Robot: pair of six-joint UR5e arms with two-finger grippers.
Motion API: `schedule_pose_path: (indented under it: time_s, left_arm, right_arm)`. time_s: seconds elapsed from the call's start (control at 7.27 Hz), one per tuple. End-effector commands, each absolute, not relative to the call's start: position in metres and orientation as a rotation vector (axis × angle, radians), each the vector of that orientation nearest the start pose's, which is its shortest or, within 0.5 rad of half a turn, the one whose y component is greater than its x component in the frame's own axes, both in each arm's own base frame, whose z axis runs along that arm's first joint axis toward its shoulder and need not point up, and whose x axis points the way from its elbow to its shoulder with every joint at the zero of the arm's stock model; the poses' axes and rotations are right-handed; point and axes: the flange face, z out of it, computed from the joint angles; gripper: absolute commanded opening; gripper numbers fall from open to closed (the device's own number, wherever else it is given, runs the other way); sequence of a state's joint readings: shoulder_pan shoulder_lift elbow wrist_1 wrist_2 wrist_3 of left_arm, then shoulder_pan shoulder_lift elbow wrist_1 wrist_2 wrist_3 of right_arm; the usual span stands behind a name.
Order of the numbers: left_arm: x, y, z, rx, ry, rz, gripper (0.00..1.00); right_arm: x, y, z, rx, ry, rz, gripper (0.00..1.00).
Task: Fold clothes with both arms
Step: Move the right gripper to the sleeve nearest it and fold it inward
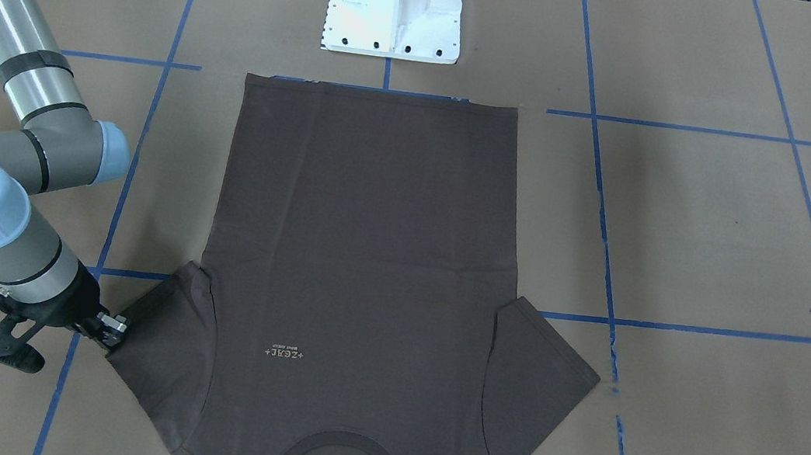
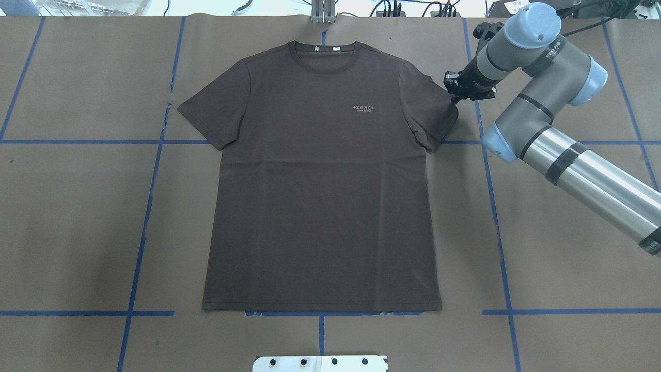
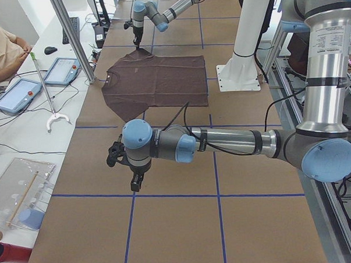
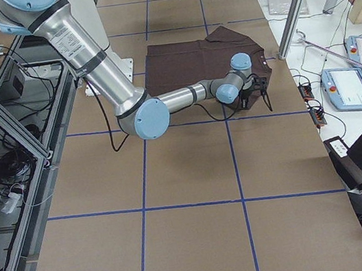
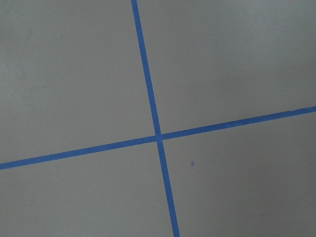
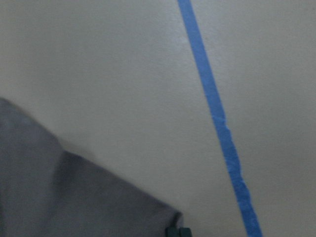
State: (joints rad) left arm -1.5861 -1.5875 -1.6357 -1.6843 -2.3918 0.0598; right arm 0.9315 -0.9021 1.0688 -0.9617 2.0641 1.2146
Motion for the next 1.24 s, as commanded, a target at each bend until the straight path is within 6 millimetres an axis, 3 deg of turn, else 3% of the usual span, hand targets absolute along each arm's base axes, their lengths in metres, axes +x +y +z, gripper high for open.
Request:
schedule_pose_path:
  time_s: [0.0, 0.28, 0.55, 0.69, 0.83, 1.1]
  left_arm:
    - [-0.068, -0.507, 0.599, 0.219, 0.812, 0.122, 1.00]
    - [-0.068, -0.507, 0.598, 0.220, 0.812, 0.122, 1.00]
    - [-0.067, -0.508, 0.595, 0.224, 0.812, 0.122, 1.00]
    - [-0.067, -0.508, 0.594, 0.226, 0.814, 0.122, 1.00]
    - [-0.066, -0.507, 0.582, 0.239, 0.844, 0.126, 1.00]
    - [-0.059, -0.512, 0.567, 0.268, 0.896, 0.157, 1.00]
  right_arm:
    - [-0.444, -0.679, 0.350, 0.049, -0.966, 0.412, 0.00]
    - [-0.487, -0.684, 0.313, 0.067, -0.960, 0.443, 0.00]
    - [-0.507, -0.679, 0.298, 0.084, -0.961, 0.431, 0.00]
    - [-0.517, -0.675, 0.298, 0.092, -0.957, 0.424, 0.10]
    - [-0.531, -0.665, 0.292, 0.126, -0.954, 0.418, 0.99]
    - [-0.525, -0.651, 0.264, 0.146, -1.012, 0.396, 1.00]
